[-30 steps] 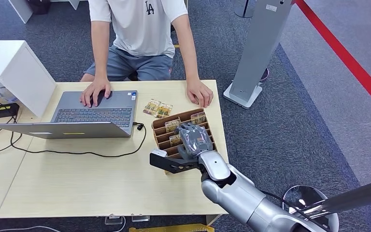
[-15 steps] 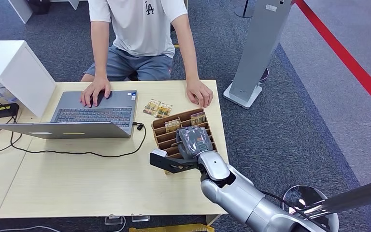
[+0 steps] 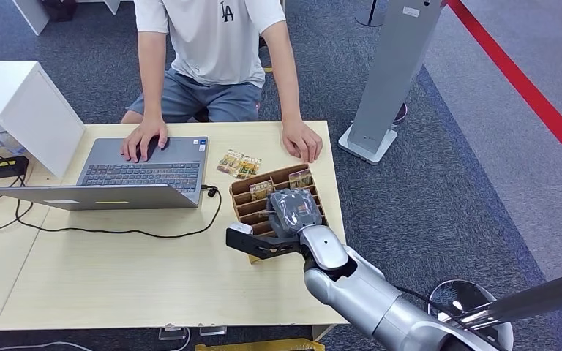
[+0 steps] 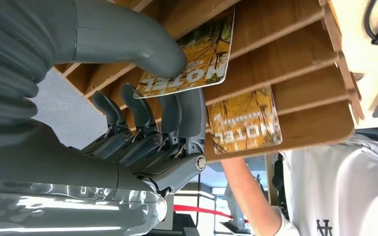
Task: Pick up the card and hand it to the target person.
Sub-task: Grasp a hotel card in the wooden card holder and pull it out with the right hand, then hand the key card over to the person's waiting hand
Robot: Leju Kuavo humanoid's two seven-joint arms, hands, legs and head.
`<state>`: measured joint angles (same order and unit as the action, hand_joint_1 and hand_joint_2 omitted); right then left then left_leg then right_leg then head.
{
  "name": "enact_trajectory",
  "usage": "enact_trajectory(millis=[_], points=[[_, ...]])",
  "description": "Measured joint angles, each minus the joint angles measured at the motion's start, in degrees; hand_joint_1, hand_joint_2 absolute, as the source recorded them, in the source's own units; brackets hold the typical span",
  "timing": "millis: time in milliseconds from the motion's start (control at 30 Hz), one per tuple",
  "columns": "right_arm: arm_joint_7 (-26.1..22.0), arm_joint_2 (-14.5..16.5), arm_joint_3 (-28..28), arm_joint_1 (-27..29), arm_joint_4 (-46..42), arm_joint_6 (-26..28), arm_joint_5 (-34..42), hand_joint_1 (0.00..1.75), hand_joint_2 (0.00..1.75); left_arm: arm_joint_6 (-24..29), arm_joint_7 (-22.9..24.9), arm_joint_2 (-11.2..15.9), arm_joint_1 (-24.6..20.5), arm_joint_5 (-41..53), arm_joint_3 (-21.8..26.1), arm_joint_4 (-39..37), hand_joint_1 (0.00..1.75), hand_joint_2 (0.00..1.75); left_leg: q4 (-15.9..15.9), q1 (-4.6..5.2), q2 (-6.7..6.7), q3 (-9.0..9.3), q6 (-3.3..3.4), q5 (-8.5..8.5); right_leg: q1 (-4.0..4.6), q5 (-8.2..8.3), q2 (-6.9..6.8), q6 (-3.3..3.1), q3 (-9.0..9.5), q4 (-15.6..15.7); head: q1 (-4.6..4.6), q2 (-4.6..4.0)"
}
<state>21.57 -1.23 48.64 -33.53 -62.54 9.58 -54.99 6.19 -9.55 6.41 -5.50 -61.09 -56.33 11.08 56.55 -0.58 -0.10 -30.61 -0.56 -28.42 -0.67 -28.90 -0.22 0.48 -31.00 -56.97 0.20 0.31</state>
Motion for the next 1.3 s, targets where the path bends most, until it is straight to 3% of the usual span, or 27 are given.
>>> enact_trajectory(millis=[167,333,467,767,900,1167,1300], points=[[0.7,-1.3,-0.1,-2.8,-5.2,-6.2,5.7,1.5,1.75,0.0,0.0,0.3,0.0,-0.5,-0.2,0.0,0.0,0.0,0.0,0.0,0.01,0.02,-0.02,0.01,0.0,0.01,0.02,-0.01,-0.01,0.0,-0.03,0.0],[0.7,-4.2,-0.1,-6.6,-13.9,-13.1,16.1,1.5,1.75,0.0,0.1,0.5,0.1,-1.2,-0.2,0.0,0.0,0.0,0.0,0.0,0.01,0.03,-0.03,0.03,0.0,0.03,0.01,-0.03,-0.01,0.0,-0.05,0.0],[1.7,-6.9,-0.4,-8.8,-22.5,-14.1,18.7,1.5,1.75,0.0,0.2,0.6,0.2,-1.9,-0.2,0.0,0.0,0.0,0.0,0.0,0.01,0.03,-0.03,0.02,0.0,0.03,0.02,-0.03,-0.02,0.0,0.01,0.0],[3.5,-9.6,-1.9,-5.9,-33.9,-6.4,9.8,1.5,1.75,0.4,0.4,0.6,0.1,-2.6,-0.2,0.0,0.0,0.0,0.0,0.0,0.01,0.01,-0.03,0.02,0.0,0.02,0.03,-0.03,-0.02,0.0,-0.02,0.0],[2.1,-9.6,-2.6,-3.4,-33.8,-2.1,6.6,1.5,1.75,0.3,0.4,0.6,0.1,-2.7,-0.3,0.0,0.0,0.0,0.0,0.0,0.01,0.01,-0.03,0.02,0.0,0.02,0.02,-0.03,-0.01,0.0,-0.06,0.0],[-1.7,-7.9,-4.5,1.5,-27.6,12.8,-2.7,1.5,1.75,0.2,0.3,0.3,0.0,-2.9,-0.9,0.0,0.0,0.0,0.0,0.0,0.0,-0.02,-0.03,0.02,0.0,0.02,0.0,-0.03,-0.01,0.0,-0.05,0.0],[-3.5,-7.0,-5.4,3.3,-23.1,20.5,-6.7,0.0,1.75,-0.2,0.2,0.1,0.0,-2.8,-1.6,0.0,0.0,0.0,0.0,0.0,0.0,-0.04,-0.03,0.02,0.0,0.02,0.0,-0.03,-0.02,0.0,-0.01,0.0]])
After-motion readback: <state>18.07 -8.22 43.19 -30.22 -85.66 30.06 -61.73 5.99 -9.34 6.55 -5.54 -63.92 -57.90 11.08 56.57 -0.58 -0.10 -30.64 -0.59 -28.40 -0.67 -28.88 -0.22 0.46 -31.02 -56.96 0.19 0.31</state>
